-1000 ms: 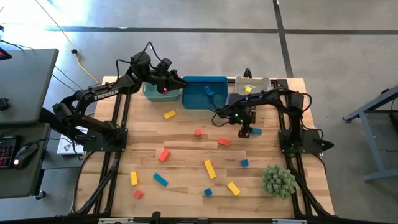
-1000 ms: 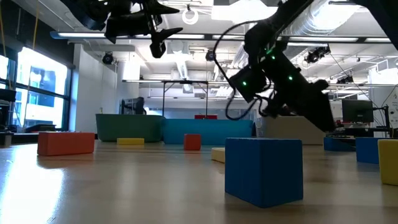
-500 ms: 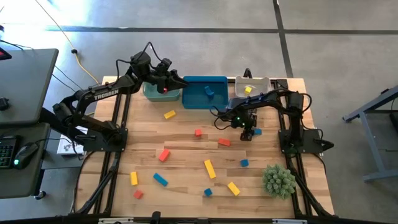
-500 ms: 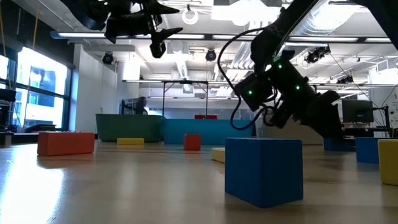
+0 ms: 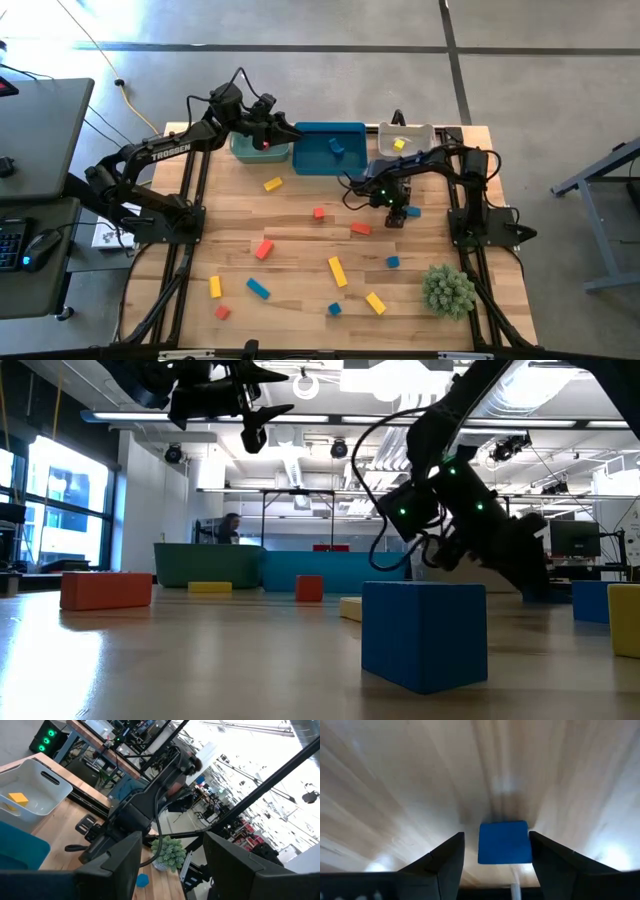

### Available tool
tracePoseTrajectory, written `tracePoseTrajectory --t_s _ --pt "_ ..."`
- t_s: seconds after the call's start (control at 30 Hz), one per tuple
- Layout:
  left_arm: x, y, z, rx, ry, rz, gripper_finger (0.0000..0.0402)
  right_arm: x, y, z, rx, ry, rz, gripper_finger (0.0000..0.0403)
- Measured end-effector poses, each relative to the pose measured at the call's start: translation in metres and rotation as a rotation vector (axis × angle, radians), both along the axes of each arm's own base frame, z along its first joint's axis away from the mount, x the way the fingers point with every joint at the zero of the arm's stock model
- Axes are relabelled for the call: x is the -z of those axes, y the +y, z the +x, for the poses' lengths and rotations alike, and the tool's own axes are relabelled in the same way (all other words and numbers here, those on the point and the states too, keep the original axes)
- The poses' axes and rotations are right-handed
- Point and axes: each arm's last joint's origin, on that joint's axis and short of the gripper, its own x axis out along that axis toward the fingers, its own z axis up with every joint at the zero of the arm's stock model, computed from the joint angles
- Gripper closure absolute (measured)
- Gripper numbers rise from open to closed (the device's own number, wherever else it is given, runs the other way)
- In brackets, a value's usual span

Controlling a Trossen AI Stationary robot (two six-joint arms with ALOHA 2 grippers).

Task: Sort & place blocks by color
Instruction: Put the blue block into the blue bin

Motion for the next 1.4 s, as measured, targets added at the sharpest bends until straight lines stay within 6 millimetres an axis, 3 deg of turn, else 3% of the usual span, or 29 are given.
tracePoseTrajectory --t_s 0.3,0.5,0.9,1.1,1.4 --pt "0.000 0.000 0.000 0.000 0.000 0.000 0.0200 0.007 0.003 -0.009 0.055 0.030 -0.021 0.0208" --pt "0.000 0.000 0.000 0.000 0.000 0.000 0.0200 0.006 0.002 -0.005 0.080 0.022 -0.033 0.0292" --pt "0.000 0.000 0.000 0.000 -0.001 0.012 0.0200 0.003 0.004 -0.006 0.170 0.025 -0.025 0.0296" --pt "0.000 0.000 0.000 0.000 -0.003 0.033 0.0200 -0.016 0.005 -0.003 0.279 -0.054 -0.039 0.0296" --pt "0.010 0.000 -0.001 -0.018 0.069 0.043 0.0200 -0.073 0.000 0.016 0.391 -0.317 -0.116 0.0296"
